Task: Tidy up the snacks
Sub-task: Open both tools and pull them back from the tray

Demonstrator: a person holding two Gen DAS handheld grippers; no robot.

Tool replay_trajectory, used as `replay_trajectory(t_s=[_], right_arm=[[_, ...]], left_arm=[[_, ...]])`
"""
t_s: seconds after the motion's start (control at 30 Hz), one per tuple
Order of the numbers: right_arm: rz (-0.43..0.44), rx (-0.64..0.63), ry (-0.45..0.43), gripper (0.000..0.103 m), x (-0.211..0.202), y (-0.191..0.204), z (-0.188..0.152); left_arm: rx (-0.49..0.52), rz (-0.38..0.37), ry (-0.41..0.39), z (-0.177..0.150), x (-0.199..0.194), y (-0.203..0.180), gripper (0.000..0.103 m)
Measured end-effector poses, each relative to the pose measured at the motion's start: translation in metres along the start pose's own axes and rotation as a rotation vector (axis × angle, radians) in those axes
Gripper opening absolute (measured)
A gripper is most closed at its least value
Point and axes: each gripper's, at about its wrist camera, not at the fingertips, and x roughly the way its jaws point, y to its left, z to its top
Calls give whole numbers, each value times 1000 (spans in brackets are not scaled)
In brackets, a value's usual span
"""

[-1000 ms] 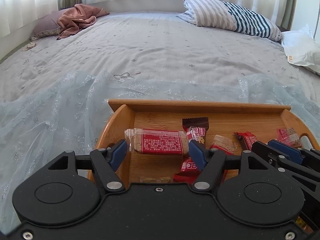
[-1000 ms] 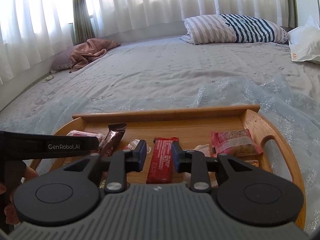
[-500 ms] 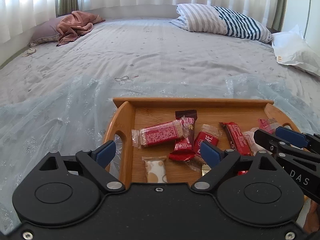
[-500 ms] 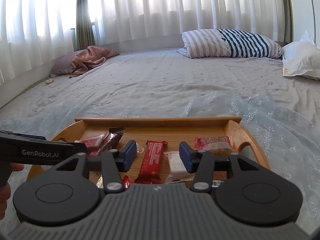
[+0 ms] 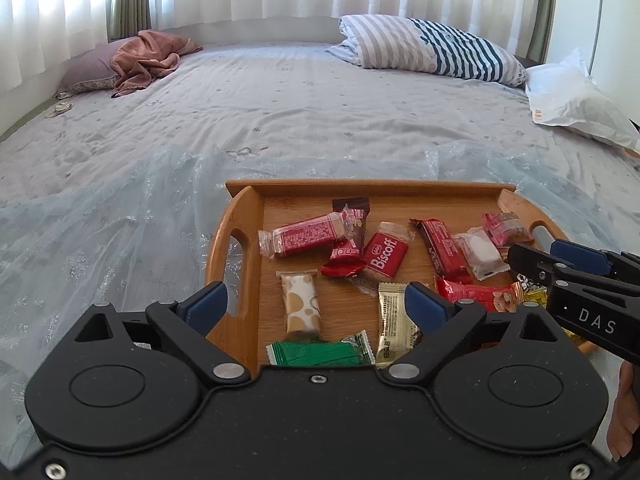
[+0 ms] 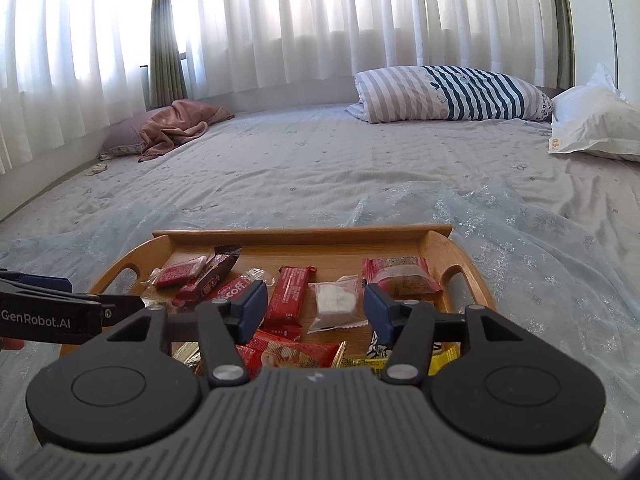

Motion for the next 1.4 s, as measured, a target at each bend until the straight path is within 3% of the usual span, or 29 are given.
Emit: replay_trajectory(t_s=[0.47,0.8,1.4], right_arm=[[18,-11,-30,75,-42,-5,-15],[8,-45,-51,79,-69,-6,-33],[-5,-54,-21,82,-76,-5,-75]], left_arm=[[-24,-37,-5,-29,-43,-3,98],[-25,-16,-14,-55,-59,-6,98],[-35,-6,11,-101,-51,-14,98]])
